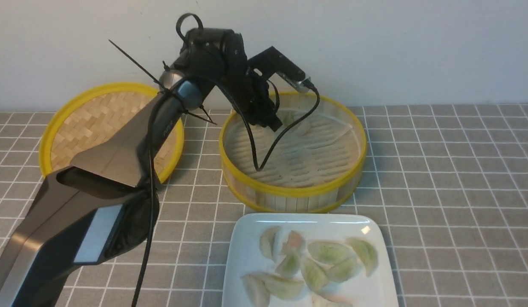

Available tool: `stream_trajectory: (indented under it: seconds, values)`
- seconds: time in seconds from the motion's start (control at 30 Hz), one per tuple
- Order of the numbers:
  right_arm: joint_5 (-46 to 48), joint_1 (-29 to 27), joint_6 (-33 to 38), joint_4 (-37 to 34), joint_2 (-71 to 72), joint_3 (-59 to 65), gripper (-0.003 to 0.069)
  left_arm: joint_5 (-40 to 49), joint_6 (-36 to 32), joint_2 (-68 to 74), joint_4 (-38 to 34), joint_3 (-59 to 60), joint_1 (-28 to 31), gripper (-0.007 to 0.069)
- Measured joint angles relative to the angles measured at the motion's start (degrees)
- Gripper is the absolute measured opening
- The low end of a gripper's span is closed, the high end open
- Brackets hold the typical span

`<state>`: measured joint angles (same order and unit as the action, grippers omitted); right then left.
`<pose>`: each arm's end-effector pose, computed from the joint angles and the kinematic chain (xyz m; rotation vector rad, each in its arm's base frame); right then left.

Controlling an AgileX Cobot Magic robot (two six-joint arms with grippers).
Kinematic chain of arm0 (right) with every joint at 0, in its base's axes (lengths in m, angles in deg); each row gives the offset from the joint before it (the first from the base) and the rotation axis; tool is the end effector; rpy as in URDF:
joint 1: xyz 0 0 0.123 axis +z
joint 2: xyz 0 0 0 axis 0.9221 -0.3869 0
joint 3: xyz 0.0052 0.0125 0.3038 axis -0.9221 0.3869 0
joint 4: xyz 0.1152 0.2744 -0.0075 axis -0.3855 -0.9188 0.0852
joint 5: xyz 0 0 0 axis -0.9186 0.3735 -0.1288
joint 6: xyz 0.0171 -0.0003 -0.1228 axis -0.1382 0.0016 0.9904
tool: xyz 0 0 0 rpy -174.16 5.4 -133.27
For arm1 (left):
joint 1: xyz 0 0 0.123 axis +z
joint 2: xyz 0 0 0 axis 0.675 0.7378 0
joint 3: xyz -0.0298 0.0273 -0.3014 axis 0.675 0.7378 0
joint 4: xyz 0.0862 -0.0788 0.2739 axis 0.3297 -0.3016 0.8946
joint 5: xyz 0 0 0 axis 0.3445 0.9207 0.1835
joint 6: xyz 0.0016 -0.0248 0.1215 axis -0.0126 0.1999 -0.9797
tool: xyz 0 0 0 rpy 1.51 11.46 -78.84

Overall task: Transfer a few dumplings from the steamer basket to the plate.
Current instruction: Use the left arm to grab a dumpling from the steamer, then use the left arm to put the dumpling into the plate

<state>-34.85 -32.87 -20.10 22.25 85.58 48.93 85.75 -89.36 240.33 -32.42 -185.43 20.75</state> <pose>0.0705 -0.0065 0.3084 0.0575 1.7716 0.3671 0.5885 -0.2515 0.1957 1.1027 2.3117 -0.1313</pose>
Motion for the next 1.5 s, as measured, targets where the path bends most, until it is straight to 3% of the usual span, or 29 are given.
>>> stream_trajectory:
  seconds: [0.27, 0.47, 0.63, 0.83, 1.07, 1.5]
  values:
    - [-1.1, 0.0, 0.0, -0.1, 0.0, 0.0, -0.0015, 5.4, 1.8, -9.0, -1.0, -0.1, 0.0, 0.0142]
    - [-2.6, 0.0, 0.0, -0.9, 0.0, 0.0, -0.0015, 5.9, 12.8, -15.4, -2.9, 0.9, 0.0, 0.0142]
    - [-2.7, 0.0, 0.0, -2.3, 0.0, 0.0, -0.0015, 5.8, 16.8, -28.3, -3.1, 14.6, -1.1, 0.0142]
    - [-2.6, 0.0, 0.1, -3.0, 0.0, 0.0, -0.0015, 5.8, 16.9, -43.8, -4.1, 41.2, -4.9, 0.0142]
    - [-2.6, 0.0, 0.2, -2.8, 0.0, 0.0, -0.0015, 5.6, 16.5, -47.8, -6.6, 60.7, -10.4, 0.0142]
    - [-2.6, 0.0, 0.3, -1.7, 0.0, 0.0, -0.0015, 4.1, 15.4, -39.7, -11.6, 65.3, -17.7, 0.0142]
